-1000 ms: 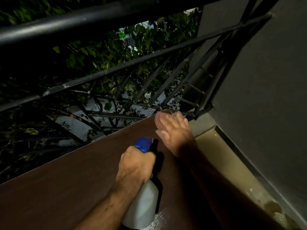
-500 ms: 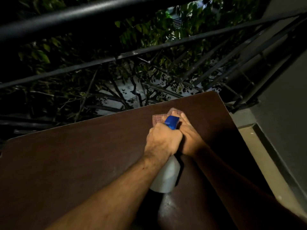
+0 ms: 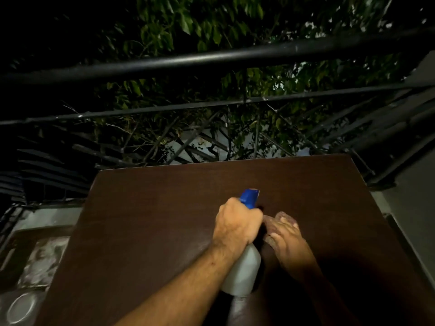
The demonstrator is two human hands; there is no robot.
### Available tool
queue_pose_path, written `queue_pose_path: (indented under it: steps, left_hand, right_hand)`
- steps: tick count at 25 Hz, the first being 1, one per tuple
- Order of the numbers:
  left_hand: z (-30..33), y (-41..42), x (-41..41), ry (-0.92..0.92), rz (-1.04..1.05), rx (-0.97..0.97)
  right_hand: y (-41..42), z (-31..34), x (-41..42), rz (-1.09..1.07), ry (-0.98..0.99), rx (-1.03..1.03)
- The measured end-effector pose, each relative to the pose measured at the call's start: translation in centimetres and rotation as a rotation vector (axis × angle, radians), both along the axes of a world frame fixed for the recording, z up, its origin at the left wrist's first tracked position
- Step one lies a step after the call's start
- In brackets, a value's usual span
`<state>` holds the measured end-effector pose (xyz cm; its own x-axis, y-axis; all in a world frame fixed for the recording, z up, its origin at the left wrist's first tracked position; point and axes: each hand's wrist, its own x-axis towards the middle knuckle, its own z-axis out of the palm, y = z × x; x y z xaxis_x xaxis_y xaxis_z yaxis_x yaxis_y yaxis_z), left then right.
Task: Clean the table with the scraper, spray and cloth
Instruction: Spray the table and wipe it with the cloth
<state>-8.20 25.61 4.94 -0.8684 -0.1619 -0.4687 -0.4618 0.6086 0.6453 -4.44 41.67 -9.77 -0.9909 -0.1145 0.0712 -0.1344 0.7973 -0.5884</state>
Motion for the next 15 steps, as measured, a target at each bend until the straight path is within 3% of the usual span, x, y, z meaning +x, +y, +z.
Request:
queue_pose_path:
  steps: [4, 10, 15]
  left_hand:
    - [0.6, -6.0, 3.3, 0.013, 0.055, 0.022]
    - [1.7, -14.3, 6.1, 0.091, 0.127, 0.050]
    - [1.5, -18.8, 6.6, 0.148, 0.278, 0.105]
  right_hand:
    - [-4.4, 4.4, 3.3, -0.324, -0.144, -0.214]
    - [-9.1, 5.6, 4.7, -0.490, -0.298, -0.289]
    - [-10.7, 7.2, 3.4, -0.569, -0.297, -0.351]
